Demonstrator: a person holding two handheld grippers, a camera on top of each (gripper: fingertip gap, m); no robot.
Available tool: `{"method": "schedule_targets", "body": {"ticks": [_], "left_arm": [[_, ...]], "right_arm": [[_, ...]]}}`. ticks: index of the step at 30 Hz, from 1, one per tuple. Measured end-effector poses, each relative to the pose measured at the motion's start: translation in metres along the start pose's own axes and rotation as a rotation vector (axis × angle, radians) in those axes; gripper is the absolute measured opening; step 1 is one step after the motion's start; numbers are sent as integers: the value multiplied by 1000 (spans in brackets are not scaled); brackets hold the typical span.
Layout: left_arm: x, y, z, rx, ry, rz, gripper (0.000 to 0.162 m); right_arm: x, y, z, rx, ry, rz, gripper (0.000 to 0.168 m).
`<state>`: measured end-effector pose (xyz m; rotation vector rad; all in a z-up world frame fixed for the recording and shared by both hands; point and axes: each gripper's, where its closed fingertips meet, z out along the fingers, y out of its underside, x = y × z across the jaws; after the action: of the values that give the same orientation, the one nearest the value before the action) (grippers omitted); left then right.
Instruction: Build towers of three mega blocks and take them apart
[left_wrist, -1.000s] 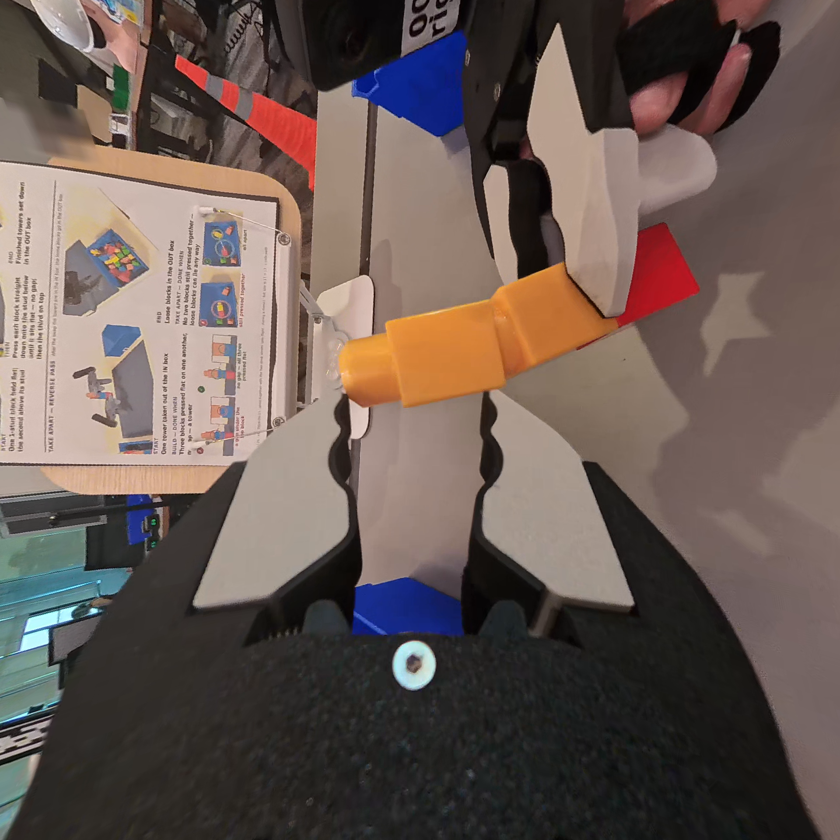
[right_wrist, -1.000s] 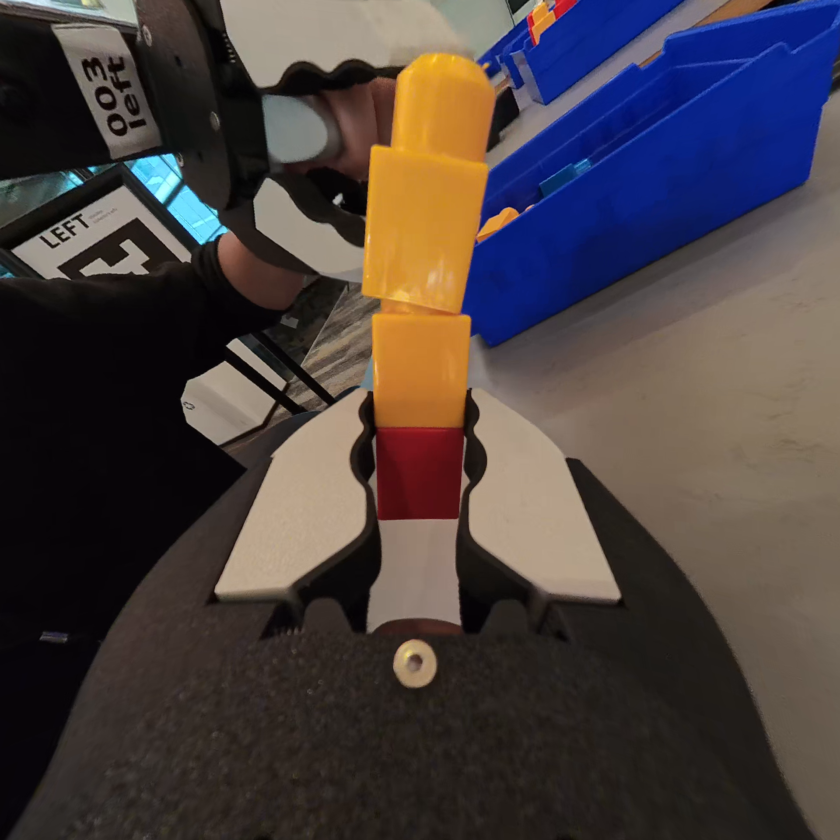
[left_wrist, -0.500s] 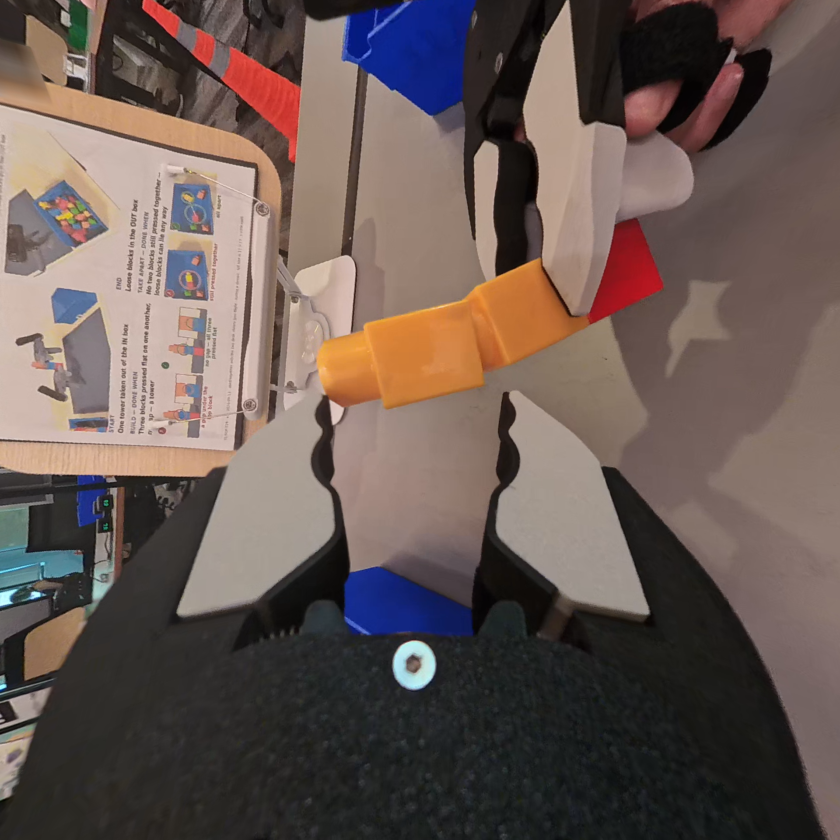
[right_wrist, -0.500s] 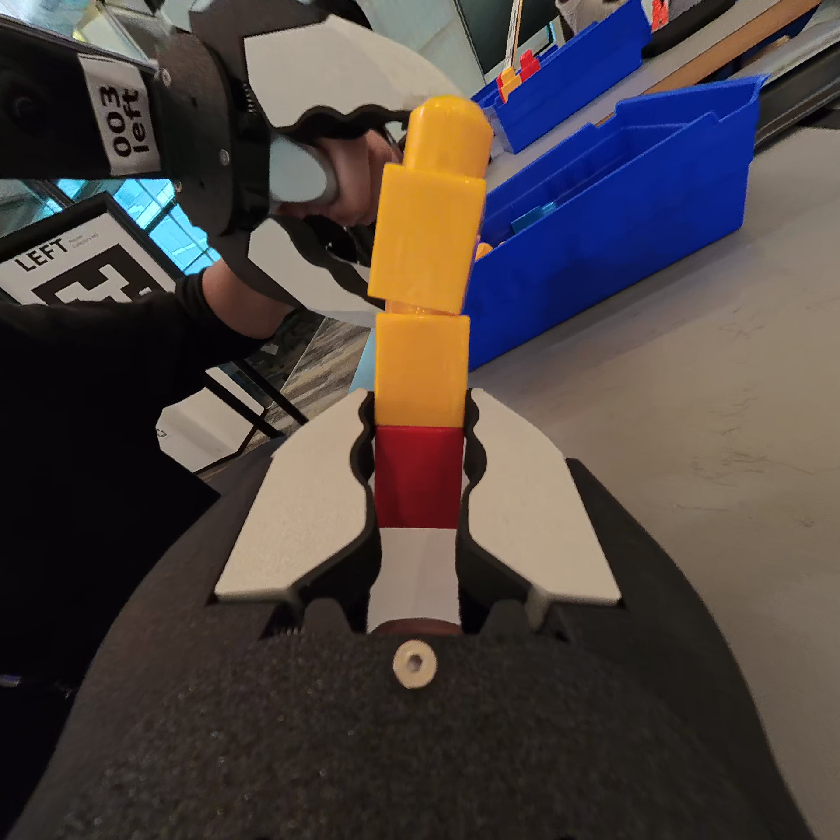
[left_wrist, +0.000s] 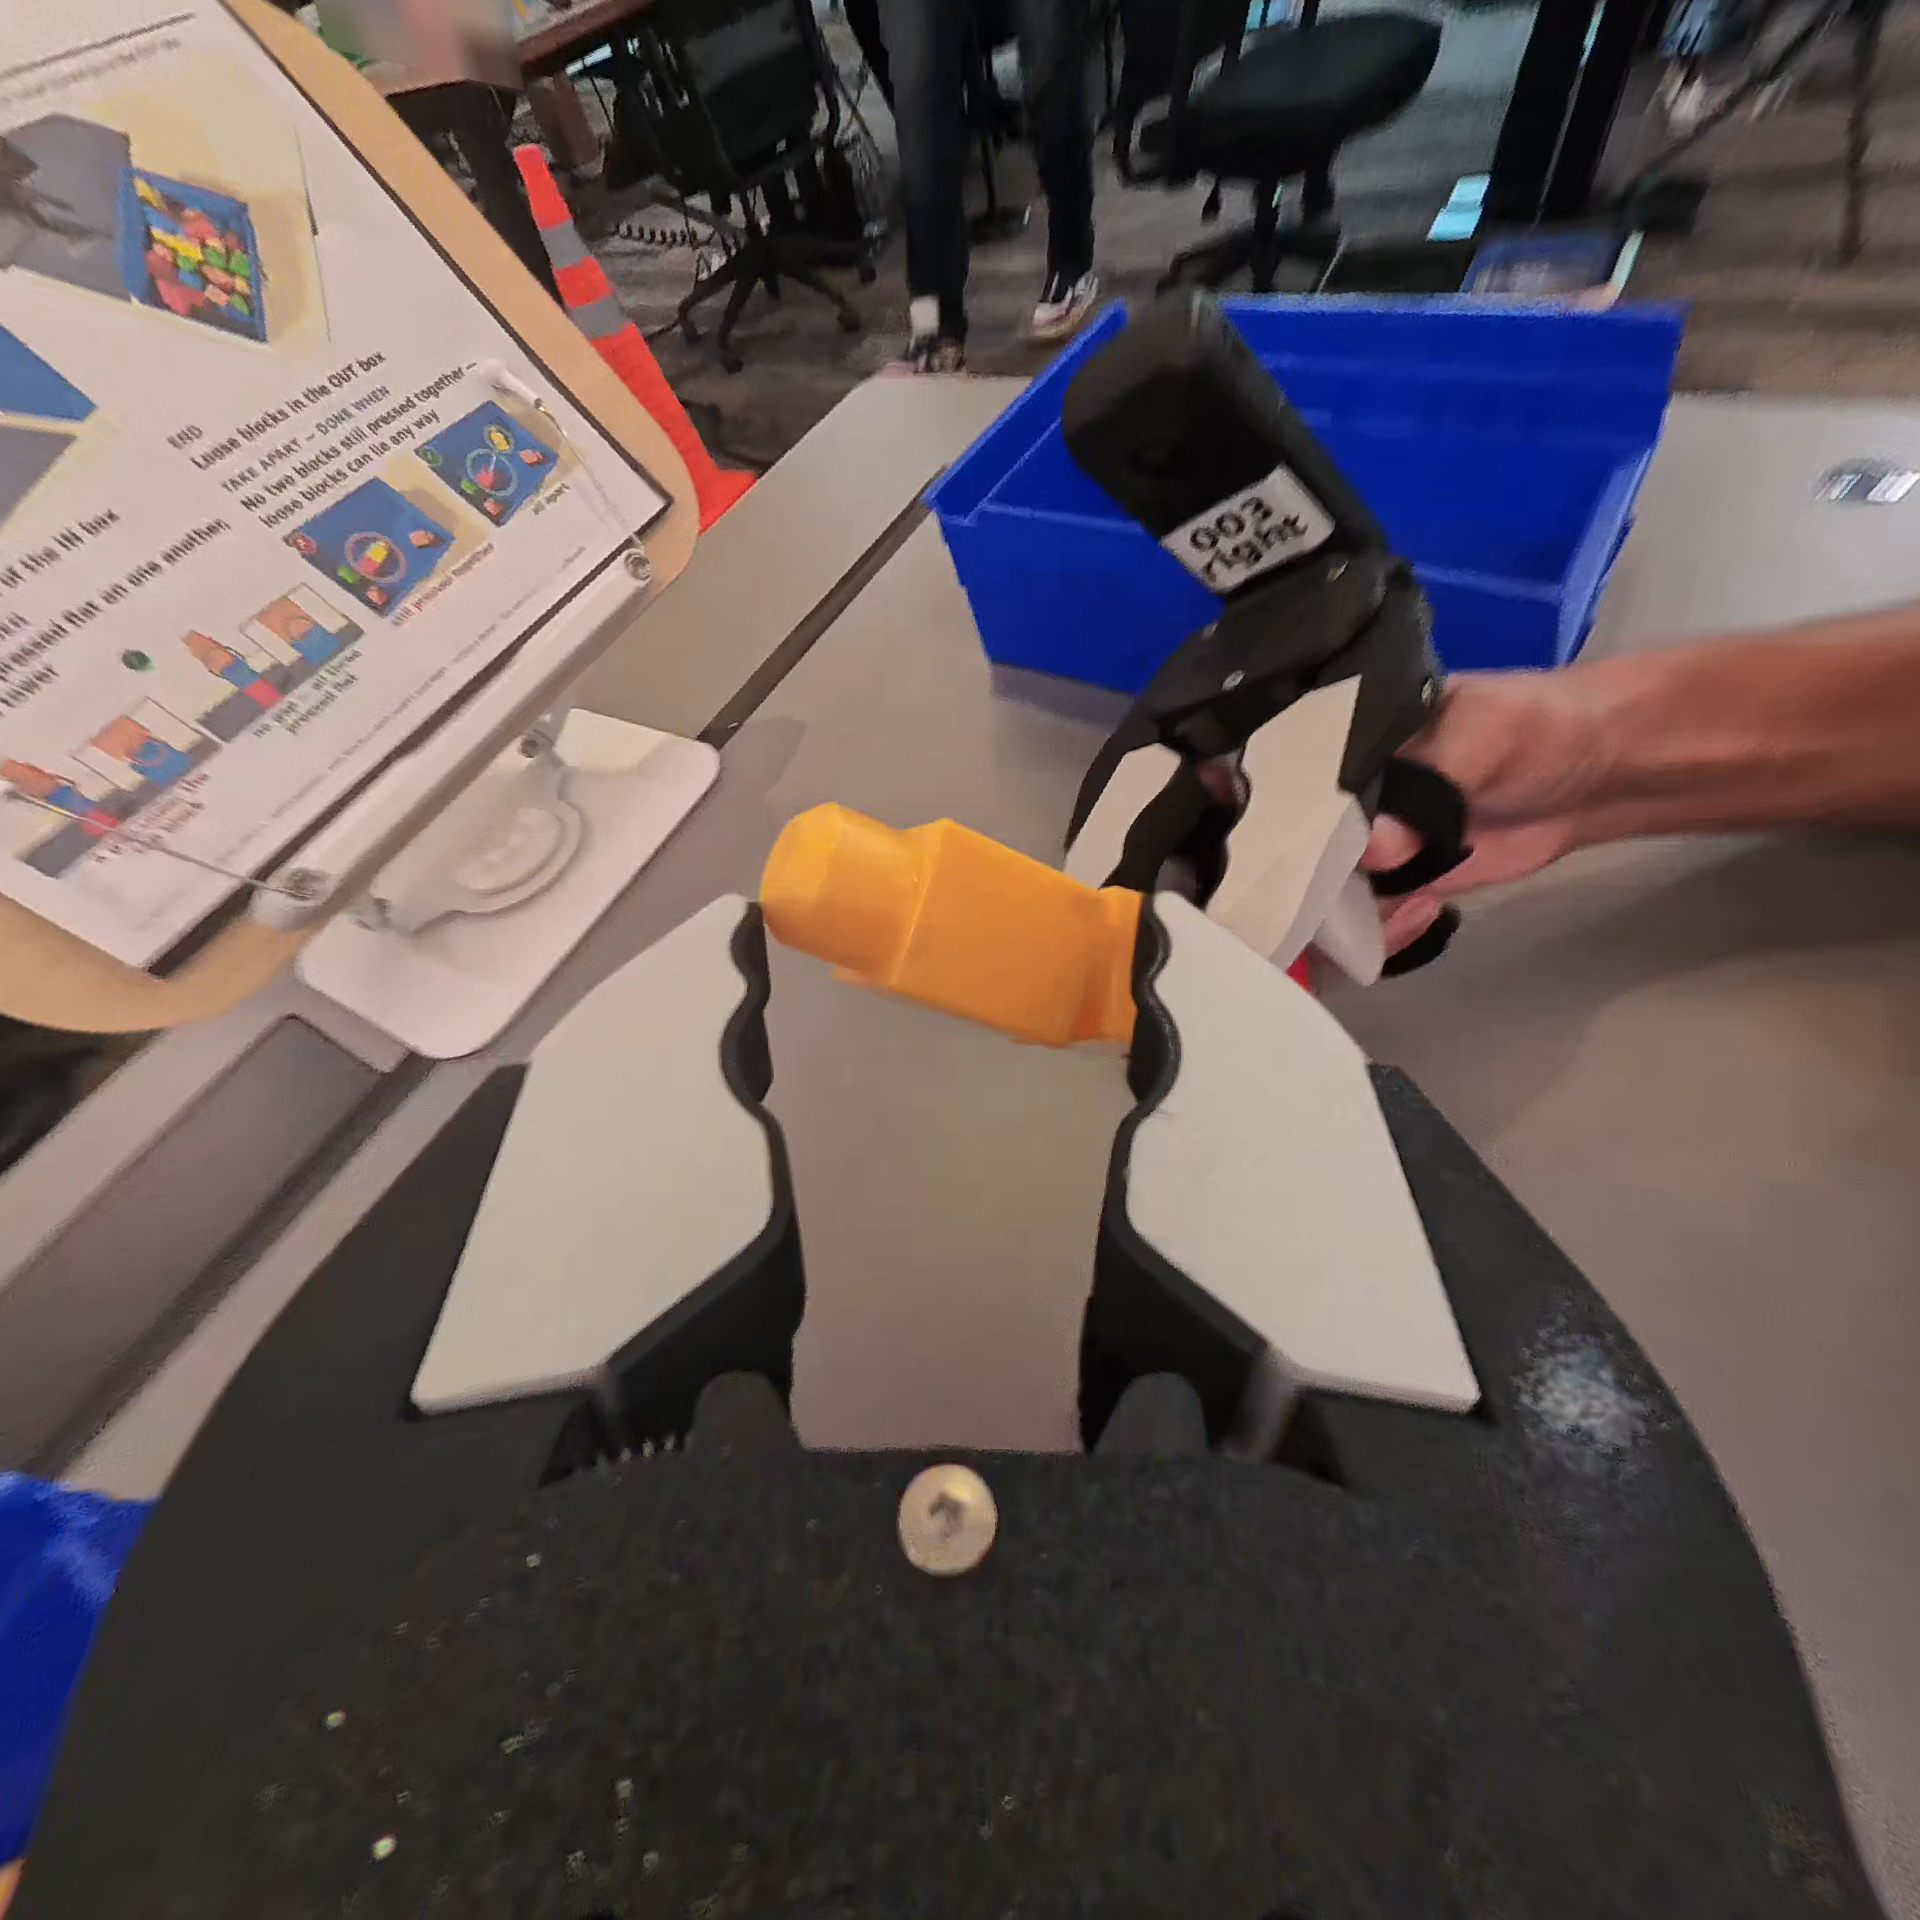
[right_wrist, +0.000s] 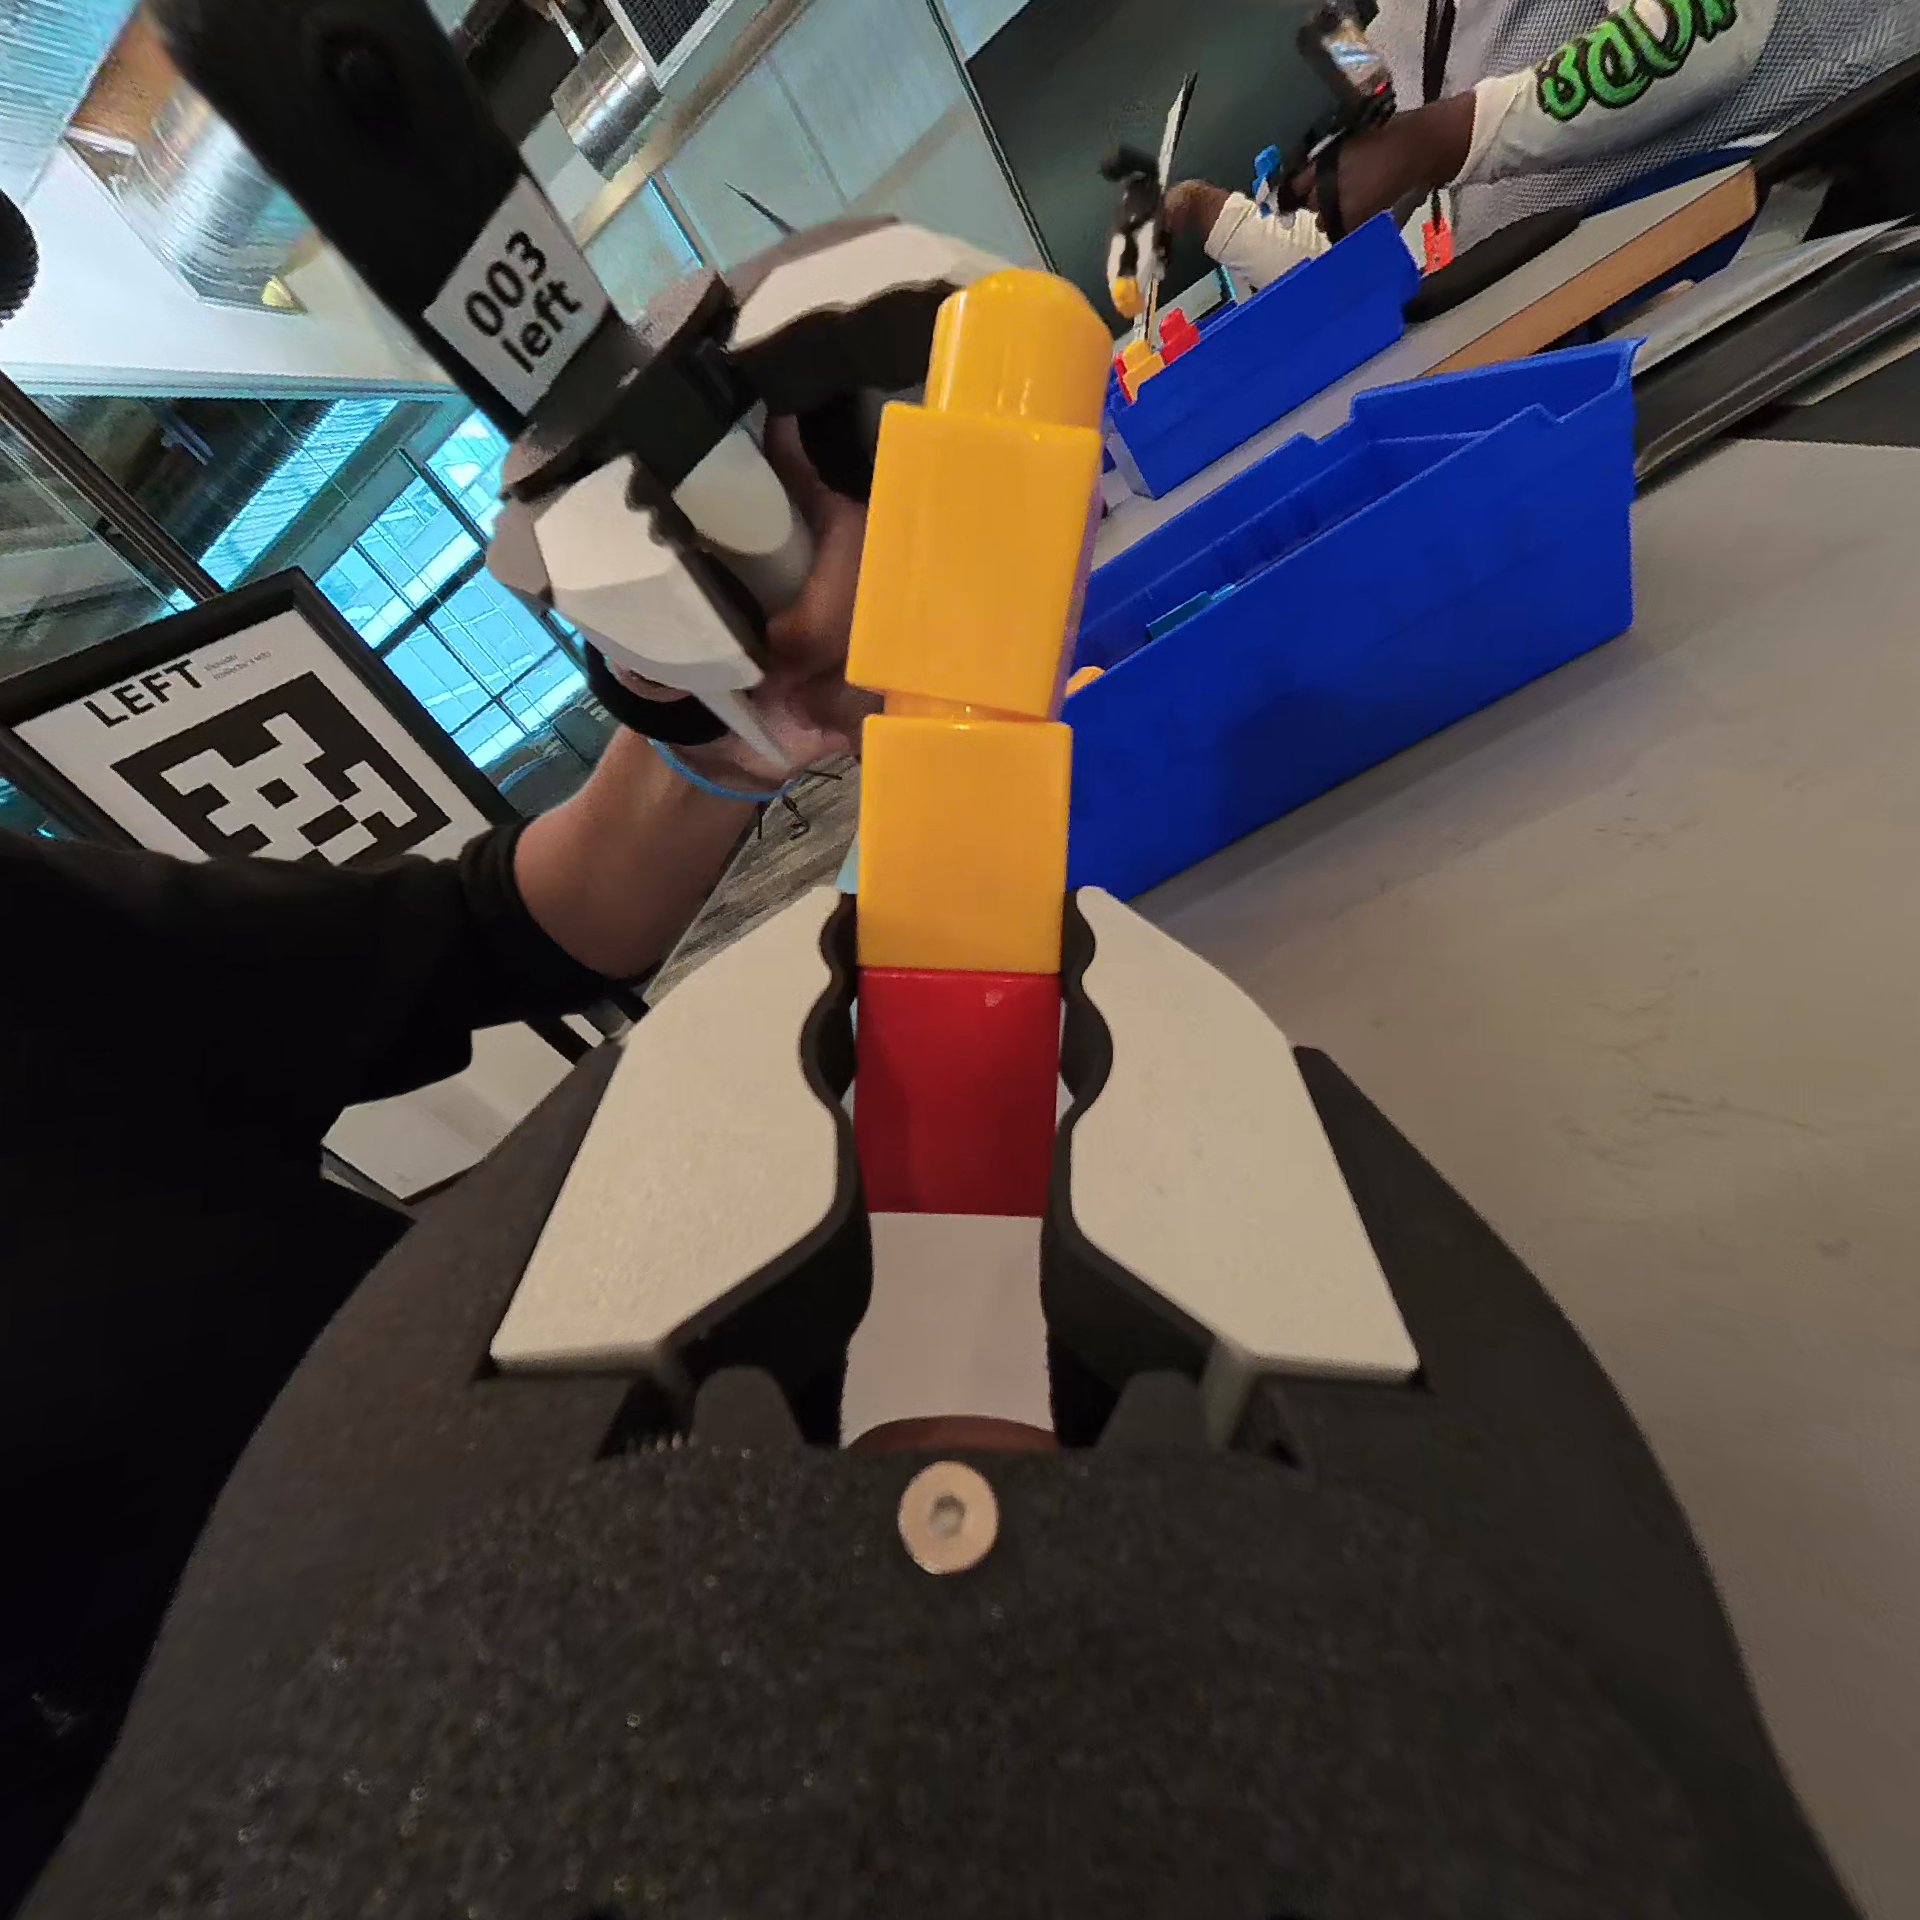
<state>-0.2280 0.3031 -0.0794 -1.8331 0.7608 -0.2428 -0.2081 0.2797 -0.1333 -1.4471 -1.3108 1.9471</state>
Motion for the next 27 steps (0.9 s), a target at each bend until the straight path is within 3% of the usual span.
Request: {"method": "schedule_targets", "body": {"ticks": [5,10,18,27], "left_arm": [[1,-2,1,120,64,-232,66],[-1,4,9,180,72,-362,77],[12,-5,3,296,350,-545,45],[3,-4,13,328,221,-542,41]], "right_arm": [[2,-1,0,9,11,-33,36],[-4,2,2,-2,-21,-54,36],[-16,-1,1,8,-84,-63,36],[-5,-9,-1,117,-47,-10,36]]}}
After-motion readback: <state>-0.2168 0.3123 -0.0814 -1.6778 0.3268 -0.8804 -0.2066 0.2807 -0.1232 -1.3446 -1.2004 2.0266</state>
